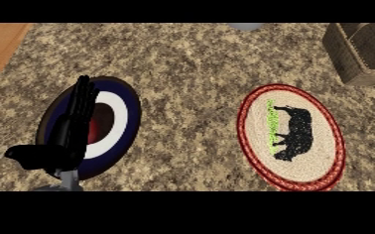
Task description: Pick the lemon from the placemat and place it in the basket
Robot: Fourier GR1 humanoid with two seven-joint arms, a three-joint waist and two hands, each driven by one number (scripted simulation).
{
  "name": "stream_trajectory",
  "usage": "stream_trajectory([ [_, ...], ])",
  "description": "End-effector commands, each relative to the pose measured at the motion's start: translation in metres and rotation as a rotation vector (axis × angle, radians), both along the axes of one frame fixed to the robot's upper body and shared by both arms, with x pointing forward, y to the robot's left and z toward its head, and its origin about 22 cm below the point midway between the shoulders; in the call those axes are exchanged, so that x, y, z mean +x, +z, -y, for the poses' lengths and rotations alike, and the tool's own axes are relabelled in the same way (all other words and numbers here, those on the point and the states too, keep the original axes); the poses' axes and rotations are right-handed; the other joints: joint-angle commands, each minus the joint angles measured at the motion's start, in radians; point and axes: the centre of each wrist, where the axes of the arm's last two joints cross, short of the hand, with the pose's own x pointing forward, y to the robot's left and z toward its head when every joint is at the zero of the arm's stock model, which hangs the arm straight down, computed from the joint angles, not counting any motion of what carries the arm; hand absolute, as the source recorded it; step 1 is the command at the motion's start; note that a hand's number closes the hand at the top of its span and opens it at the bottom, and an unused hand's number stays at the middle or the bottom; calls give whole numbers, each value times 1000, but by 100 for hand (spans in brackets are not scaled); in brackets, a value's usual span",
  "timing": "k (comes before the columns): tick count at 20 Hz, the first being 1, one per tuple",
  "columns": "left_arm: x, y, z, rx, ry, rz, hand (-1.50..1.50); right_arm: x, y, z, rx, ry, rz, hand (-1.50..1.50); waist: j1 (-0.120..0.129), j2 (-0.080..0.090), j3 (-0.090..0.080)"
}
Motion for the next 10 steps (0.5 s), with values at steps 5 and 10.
stream_trajectory([
  [5, 1, -4, 15, 0, 13, -2, 0, 21, 14, 60, -161, -161, 4, 150, 8, 4, 1],
  [10, 8, -9, 7, 1, -17, 1, 0, 60, 15, 81, -95, -180, 19, 150, 16, 5, 0],
])
